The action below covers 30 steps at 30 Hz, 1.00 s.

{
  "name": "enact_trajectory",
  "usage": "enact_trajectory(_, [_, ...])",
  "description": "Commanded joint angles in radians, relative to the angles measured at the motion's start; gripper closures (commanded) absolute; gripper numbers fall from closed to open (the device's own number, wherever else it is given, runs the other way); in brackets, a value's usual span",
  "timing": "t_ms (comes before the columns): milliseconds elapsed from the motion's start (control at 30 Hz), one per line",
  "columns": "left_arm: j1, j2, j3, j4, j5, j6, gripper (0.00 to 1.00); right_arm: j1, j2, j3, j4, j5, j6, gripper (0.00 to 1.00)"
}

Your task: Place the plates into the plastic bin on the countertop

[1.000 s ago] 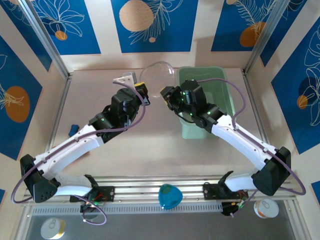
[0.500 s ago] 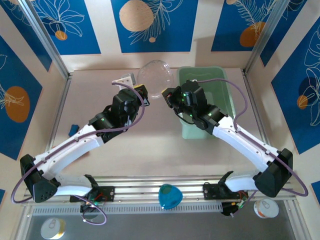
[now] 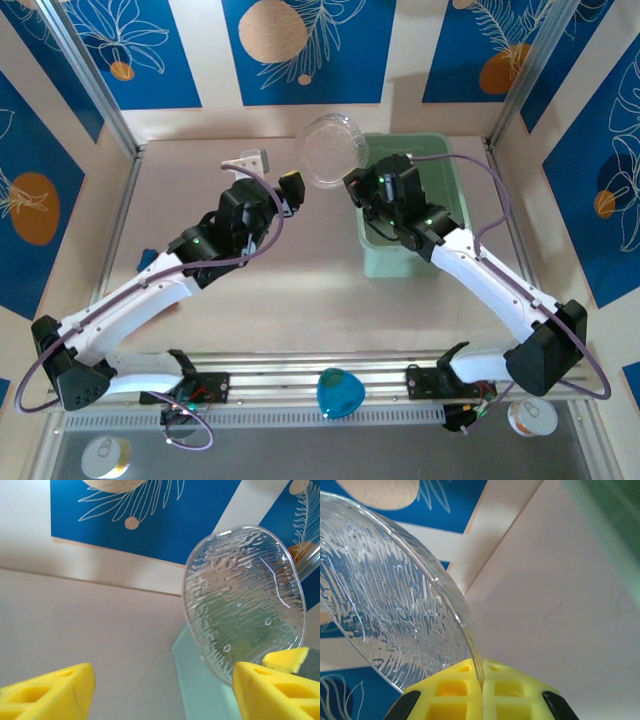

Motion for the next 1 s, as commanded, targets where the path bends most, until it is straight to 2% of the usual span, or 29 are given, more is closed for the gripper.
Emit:
enact_trajectory(0, [0.06,-0.028,0.016,-0.013,0.083,0.05,0.26,-0.069,-0.006,0.04,-0.065,0.029,-0.028,1.0])
enact_trajectory(133, [0.178,-0.012,0.024,-0.045,0.253,0.048,0.25,-0.182,-0.02,0.046,-0.144,0.048,-0.004,1.0])
enact_trajectory(267, [0.304,0.052,0.036,-0.056,0.473,0.025,0.25,-0.292,0.003,0.074,-0.303,0.066,0.053,1.0])
enact_trajectory(367, [0.357,0.126,0.064,-0.06,0.573,0.014,0.25,-0.355,0.051,0.088,-0.386,0.048,0.117,1.0])
enact_trajectory(533, [0.388,0.246,0.127,-0.055,0.667,0.025,0.25,-0.409,0.164,0.128,-0.429,-0.006,0.179,1.0])
enact_trajectory(700, [0.42,0.326,0.154,-0.057,0.717,0.018,0.25,-0.398,0.302,0.25,-0.537,0.005,0.211,1.0])
enact_trajectory(967, [0.454,0.418,0.183,-0.059,0.785,0.013,0.25,-0.375,0.48,0.347,-0.55,-0.006,0.27,1.0])
